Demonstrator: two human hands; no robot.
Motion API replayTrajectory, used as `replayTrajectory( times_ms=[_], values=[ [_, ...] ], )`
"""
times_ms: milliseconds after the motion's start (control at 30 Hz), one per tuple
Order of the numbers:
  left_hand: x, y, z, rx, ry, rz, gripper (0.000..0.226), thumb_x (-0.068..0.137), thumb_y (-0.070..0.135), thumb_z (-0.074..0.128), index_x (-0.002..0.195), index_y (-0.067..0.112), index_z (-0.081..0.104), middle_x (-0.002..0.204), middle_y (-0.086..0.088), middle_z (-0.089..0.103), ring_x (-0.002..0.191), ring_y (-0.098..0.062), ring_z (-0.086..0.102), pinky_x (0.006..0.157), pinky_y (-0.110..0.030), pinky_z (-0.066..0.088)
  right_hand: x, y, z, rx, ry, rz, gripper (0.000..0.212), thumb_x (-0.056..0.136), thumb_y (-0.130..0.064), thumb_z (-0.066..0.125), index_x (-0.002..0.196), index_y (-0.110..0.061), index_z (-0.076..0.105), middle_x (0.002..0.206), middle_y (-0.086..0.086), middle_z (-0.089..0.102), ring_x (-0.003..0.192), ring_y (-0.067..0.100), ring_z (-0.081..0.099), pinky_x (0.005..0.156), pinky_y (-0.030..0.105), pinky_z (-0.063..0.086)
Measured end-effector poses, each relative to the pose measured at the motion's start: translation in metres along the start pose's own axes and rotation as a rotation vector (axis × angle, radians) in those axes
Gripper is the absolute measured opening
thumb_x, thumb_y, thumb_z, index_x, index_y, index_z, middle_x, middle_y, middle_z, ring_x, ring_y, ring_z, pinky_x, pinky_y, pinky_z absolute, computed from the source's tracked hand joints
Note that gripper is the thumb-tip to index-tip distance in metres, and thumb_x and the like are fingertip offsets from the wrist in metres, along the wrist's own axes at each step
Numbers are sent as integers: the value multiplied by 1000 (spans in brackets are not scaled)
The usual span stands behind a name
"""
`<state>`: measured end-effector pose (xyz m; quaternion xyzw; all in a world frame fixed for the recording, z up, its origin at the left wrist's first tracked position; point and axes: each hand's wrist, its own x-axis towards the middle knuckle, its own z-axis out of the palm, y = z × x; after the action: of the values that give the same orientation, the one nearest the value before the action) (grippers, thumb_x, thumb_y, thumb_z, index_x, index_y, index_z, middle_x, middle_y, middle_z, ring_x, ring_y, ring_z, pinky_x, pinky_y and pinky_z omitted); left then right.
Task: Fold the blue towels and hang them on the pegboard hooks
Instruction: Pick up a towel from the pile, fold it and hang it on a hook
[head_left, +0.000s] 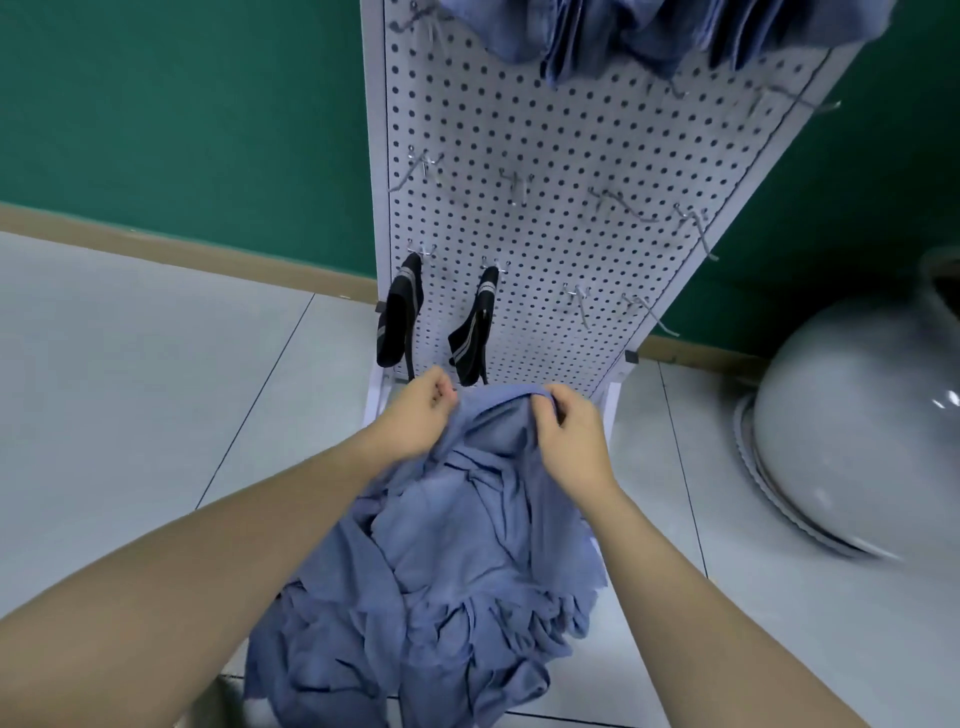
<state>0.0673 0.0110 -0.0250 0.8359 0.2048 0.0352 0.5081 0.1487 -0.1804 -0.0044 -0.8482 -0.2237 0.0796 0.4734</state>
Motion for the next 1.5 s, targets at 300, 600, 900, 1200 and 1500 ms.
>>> replayTrajectory(
  times_ms=[300, 600, 900, 1200, 1500],
  values=[
    [-43, 140, -92, 127, 71, 262, 33, 99, 47, 62, 99, 18, 48, 72, 8, 50, 64, -9, 45, 64, -33, 37, 9, -131, -88, 46, 32, -87, 33, 105, -22, 51, 86, 5, 53, 71, 4, 45, 65, 12, 38, 60, 33, 31],
    [-110, 220, -166, 701, -144, 432, 24, 95, 24, 70, 76, 18, 55, 70, 1, 55, 65, -16, 46, 60, -25, 38, -42, -224, -161, -322, -312, -256, 48, 78, -55, 84, 72, -16, 56, 63, -6, 45, 58, 9, 39, 54, 26, 28],
    [-162, 197, -184, 721, -219, 344, 15, 103, 13, 50, 88, 15, 52, 85, 3, 59, 72, -9, 48, 67, -18, 40, -73, -190, -148, -401, -441, -182, 24, 95, -10, 56, 72, -14, 57, 66, 0, 52, 63, 16, 47, 62, 33, 42],
    [-171, 151, -184, 651, -174, 280, 48, 80, 79, 56, 103, 39, 67, 91, 17, 72, 87, -8, 66, 78, -34, 57, -91, -193, -123, 165, -579, -12, 18, 102, -11, 60, 107, -15, 76, 106, 1, 79, 100, 17, 72, 91, 29, 56],
    [-160, 139, -171, 652, 11, 329, 12, 82, 34, 56, 81, 23, 62, 71, 7, 65, 71, -17, 61, 67, -46, 54, -100, -190, -94, -132, -660, 26, 23, 93, -34, 76, 88, -11, 73, 77, -7, 68, 75, 10, 60, 73, 29, 47]
  ],
)
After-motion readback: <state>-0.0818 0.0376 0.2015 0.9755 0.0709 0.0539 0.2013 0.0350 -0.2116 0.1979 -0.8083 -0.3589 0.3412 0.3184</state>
